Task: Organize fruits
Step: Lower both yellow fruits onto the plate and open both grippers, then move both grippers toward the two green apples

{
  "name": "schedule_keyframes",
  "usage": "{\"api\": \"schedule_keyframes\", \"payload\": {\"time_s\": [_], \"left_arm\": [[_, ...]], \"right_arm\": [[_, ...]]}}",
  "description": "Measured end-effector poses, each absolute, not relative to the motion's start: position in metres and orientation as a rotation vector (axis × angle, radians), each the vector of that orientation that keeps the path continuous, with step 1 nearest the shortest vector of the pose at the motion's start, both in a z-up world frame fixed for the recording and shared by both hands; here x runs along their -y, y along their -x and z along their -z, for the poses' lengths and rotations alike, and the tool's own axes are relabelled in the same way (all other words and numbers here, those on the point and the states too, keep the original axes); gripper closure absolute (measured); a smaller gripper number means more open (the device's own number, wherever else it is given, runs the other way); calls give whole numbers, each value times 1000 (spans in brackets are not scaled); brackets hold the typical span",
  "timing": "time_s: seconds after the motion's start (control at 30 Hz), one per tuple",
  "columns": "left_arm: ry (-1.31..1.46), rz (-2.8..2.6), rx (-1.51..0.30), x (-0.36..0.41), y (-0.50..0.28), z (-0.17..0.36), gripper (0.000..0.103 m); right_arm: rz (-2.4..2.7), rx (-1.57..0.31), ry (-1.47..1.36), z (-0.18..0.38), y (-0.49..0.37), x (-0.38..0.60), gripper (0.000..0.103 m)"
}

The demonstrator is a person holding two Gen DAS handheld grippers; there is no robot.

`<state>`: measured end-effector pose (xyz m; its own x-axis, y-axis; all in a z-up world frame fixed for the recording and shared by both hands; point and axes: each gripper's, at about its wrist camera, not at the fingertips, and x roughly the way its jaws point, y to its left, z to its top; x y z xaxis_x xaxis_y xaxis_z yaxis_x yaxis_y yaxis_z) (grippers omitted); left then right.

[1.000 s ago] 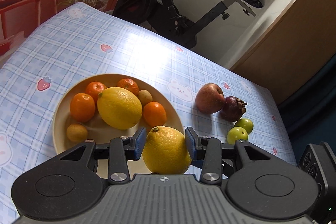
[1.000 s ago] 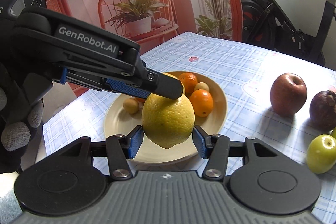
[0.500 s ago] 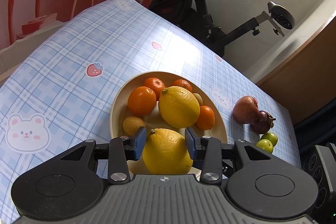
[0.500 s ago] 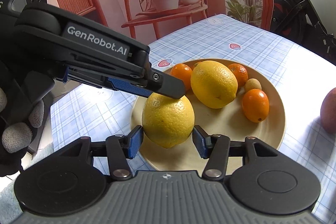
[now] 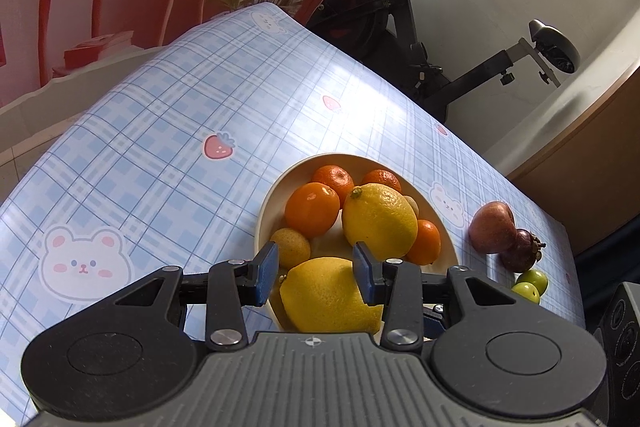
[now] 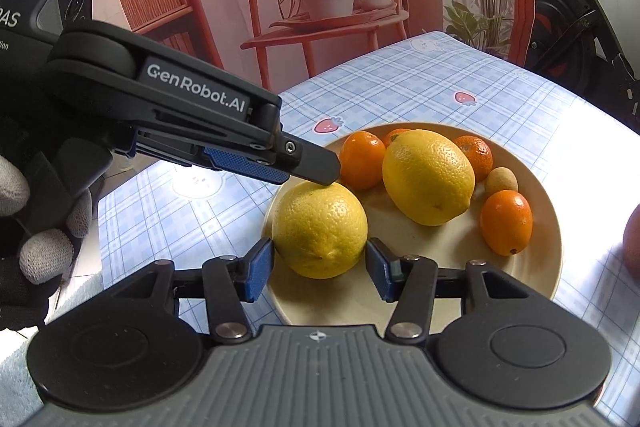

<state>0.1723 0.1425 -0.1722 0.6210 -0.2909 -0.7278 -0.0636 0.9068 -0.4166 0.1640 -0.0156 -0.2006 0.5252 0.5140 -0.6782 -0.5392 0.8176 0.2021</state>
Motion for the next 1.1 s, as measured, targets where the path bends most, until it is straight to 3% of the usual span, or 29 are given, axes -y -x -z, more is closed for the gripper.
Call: {"api": "schedule_keyframes", "payload": {"time_s": [0.43, 1.1], "left_arm": [[369, 116, -840, -124, -172, 155, 62], [146, 343, -758, 19, -182, 140, 62]], "right_arm": [[-459, -690, -33, 180, -132, 84, 49], [-120, -554, -78, 177, -80, 240, 49]]}}
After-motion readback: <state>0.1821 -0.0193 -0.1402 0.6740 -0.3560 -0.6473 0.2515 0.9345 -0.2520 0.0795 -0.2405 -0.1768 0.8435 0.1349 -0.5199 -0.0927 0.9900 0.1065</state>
